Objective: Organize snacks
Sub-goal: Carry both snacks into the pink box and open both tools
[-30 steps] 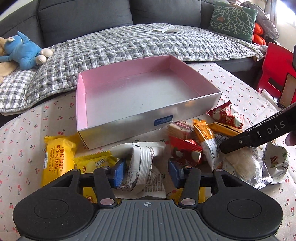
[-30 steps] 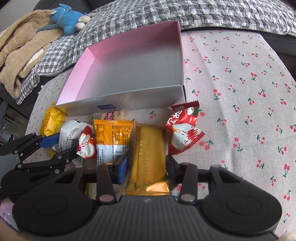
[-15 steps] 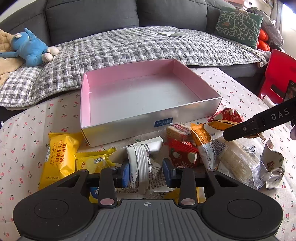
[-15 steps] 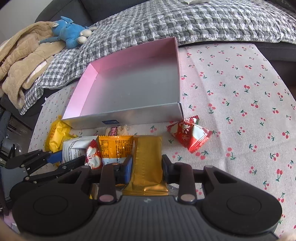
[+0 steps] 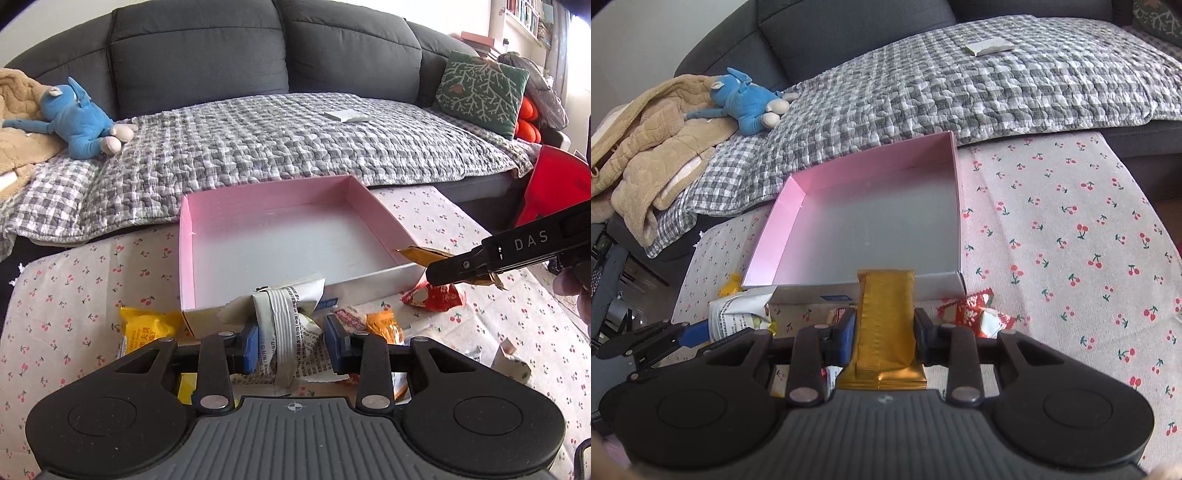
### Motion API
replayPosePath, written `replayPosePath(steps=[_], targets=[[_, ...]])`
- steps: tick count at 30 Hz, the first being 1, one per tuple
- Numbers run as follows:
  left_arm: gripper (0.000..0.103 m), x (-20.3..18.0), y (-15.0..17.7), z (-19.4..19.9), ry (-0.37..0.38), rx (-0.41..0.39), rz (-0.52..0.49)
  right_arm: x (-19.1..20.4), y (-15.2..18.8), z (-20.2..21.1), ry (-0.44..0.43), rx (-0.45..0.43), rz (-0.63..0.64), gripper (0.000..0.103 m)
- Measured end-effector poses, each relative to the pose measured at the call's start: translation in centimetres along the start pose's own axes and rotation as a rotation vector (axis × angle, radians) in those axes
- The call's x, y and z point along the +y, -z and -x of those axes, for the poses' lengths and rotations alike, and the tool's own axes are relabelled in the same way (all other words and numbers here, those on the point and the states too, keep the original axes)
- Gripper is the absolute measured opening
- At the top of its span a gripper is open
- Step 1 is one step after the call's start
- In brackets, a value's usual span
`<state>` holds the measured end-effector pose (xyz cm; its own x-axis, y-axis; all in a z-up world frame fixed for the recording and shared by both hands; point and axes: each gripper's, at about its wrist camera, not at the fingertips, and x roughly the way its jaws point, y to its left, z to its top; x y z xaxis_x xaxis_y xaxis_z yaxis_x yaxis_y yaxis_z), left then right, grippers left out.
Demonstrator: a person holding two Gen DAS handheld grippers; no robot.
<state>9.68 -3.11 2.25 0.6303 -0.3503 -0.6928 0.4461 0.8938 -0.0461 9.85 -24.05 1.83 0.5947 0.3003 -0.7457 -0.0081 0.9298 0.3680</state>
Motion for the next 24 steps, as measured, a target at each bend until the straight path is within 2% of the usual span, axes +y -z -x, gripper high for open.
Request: replayPosePath(steps=[4,10,18,24], targets=[[0.033,0.4,-2.1,-1.1,0.003,-0.029,0.033,0.2,-1.9,-1.3,-0.021,-0.027,0.002,0.029],[0.034,0.9,-4.5,-4.3,-0.043,-0.042,0.037,0.3,-3.7,-4.0,-0.020,-0.042,0.014,0.029],[0.034,1.5,-5.3,-8.1,-0.121,-0.036,0.034,0.5,-4.7,-6.1,0.007,-0.052,0.041,0.030],[0.035,1.9,-5.5,-9.5,-0.153,-0.022,0.050,0.7,-4.9,-6.1,0.032,-0.062,0.044,0.034]])
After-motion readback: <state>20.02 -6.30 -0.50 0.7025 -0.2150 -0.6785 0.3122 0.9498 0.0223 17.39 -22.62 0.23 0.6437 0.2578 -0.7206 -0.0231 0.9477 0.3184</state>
